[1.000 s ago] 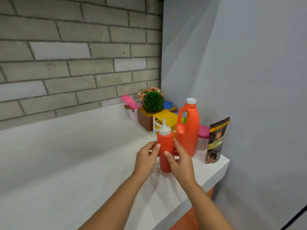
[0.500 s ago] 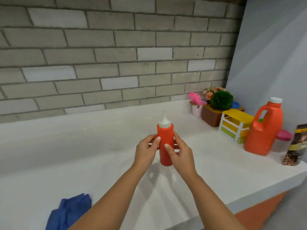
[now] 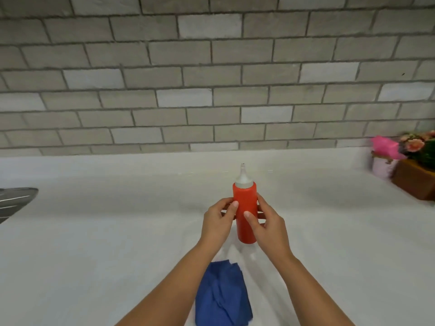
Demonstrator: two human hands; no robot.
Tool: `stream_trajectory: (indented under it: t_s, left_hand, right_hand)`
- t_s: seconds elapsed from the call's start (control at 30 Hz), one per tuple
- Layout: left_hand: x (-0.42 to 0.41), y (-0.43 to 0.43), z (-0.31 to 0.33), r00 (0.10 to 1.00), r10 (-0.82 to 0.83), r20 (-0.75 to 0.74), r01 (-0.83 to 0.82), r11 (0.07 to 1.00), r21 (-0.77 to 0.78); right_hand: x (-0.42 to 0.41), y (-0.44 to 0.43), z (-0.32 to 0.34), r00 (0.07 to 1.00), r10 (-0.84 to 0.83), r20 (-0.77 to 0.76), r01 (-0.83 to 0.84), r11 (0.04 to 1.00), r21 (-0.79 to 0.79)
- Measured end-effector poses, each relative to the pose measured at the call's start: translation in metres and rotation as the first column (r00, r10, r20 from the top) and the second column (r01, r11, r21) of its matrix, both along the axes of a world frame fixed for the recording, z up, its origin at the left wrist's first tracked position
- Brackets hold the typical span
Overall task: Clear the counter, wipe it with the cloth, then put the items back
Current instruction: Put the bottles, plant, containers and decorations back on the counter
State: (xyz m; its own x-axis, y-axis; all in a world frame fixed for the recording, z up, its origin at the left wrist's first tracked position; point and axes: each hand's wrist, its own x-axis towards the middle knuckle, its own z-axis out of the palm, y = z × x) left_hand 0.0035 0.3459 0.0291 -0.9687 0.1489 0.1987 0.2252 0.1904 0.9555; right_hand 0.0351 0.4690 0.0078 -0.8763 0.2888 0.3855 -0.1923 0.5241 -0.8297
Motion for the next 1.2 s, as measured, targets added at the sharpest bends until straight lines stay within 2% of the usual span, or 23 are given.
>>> stream_trajectory:
  t_s: [0.57, 0.9, 1.2]
  left_hand:
    - [-0.103, -0.106, -0.001, 0.977, 0.206, 0.049, -0.209, 0.976, 0.069]
    - [-0.17, -0.175, -0.003, 0.987, 0.153, 0.054, -0.156, 0.985, 0.071]
    - [-0.228, -0.215, -0.008, 0.983, 0.144, 0.113, -0.15, 0.988, 0.041]
  right_hand:
    - [-0.136, -0.101, 0.006, 0.979, 0.198, 0.04, -0.2, 0.978, 0.059]
    - [-0.19, -0.169, 0.015, 0.987, 0.127, 0.094, -0.137, 0.985, 0.105]
    - [-0.241, -0.217, 0.016, 0.982, 0.081, 0.173, -0.096, 0.992, 0.079]
